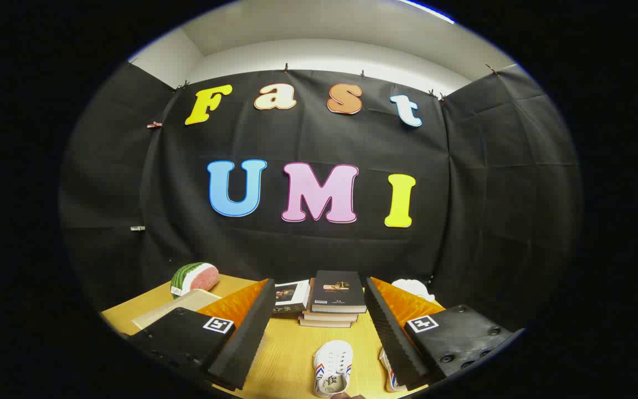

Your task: Open the storage box then place both shoes into the box .Put the left shoe in first, then the right shoe, with the right side of both shoes facing outward in a uniform manner.

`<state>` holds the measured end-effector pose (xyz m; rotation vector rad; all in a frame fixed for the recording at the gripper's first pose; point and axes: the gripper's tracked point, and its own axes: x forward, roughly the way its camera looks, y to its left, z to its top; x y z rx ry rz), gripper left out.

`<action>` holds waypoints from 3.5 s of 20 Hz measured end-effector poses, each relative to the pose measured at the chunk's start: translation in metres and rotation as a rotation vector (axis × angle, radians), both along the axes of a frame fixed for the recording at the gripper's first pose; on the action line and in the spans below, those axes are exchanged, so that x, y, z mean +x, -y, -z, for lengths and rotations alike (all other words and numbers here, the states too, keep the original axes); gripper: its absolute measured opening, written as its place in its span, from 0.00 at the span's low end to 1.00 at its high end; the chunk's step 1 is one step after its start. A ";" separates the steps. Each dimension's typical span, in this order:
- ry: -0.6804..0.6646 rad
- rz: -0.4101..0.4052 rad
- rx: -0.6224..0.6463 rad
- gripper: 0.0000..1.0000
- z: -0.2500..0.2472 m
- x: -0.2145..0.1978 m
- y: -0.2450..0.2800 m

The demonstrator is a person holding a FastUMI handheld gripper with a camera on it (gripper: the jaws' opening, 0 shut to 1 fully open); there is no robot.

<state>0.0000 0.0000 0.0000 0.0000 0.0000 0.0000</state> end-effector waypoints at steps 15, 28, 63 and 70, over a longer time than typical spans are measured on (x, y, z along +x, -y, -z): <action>-0.033 -0.018 0.025 0.97 0.010 0.004 0.000; -0.291 -0.126 0.198 0.98 0.062 0.021 -0.029; -1.142 -0.603 0.789 0.05 0.188 -0.028 -0.179; -1.060 -0.673 0.745 0.05 0.128 -0.019 -0.210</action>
